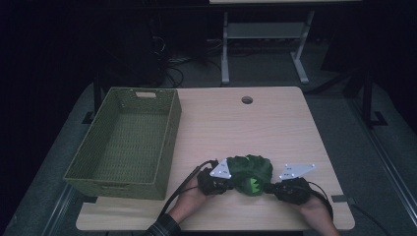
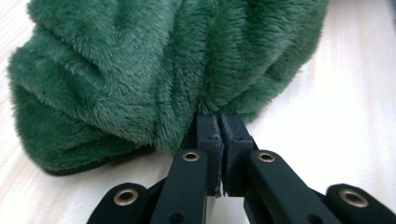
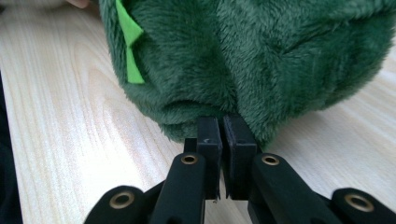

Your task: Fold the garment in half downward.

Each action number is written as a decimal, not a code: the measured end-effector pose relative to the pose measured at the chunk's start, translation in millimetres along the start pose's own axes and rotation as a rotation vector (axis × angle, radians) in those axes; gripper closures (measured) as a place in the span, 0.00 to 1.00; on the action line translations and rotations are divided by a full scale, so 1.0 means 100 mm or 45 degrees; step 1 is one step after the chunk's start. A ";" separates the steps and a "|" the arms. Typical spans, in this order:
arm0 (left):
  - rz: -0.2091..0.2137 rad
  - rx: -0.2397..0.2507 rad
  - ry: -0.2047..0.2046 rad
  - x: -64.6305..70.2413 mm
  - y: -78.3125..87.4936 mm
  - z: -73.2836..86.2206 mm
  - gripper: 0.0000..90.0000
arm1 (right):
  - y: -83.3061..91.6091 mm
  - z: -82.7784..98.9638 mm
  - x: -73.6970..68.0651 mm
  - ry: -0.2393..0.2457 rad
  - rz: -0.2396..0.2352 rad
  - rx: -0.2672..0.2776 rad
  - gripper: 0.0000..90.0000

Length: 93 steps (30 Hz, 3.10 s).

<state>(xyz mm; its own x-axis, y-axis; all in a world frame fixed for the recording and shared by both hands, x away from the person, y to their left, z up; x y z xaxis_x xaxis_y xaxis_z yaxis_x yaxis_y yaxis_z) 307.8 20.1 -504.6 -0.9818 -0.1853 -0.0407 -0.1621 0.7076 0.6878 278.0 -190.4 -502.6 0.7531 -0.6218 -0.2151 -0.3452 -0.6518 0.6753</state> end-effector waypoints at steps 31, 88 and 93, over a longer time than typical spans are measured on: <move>-0.059 0.208 0.057 -0.14 0.50 -0.35 1.00 | 0.30 -0.37 -0.02 -0.007 0.071 0.175 0.97; 0.086 0.036 0.082 0.28 0.04 -0.28 1.00 | -0.02 -0.89 0.81 -0.114 0.167 0.185 1.00; 0.077 0.024 0.080 0.25 -0.04 -0.28 1.00 | -0.19 -0.96 0.83 -0.107 0.130 0.151 1.00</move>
<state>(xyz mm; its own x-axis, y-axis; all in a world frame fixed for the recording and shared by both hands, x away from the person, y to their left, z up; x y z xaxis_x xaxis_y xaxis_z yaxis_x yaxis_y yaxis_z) 286.8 -6.5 -488.0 -0.9819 -0.1837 0.0465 -0.1049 0.7314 0.6739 400.9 -188.5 -465.7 0.6629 -0.7183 -0.2112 -0.4851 -0.6270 0.6096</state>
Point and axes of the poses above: each handheld gripper's, and its own axes: y roughly backward along the jaws, z roughly out of its underside, x roughly to its right, the point moved 5 cm from there along -y, roughly forward along the jaws, and after that the axes turned 5 degrees about -y, right-handed, at the moved point
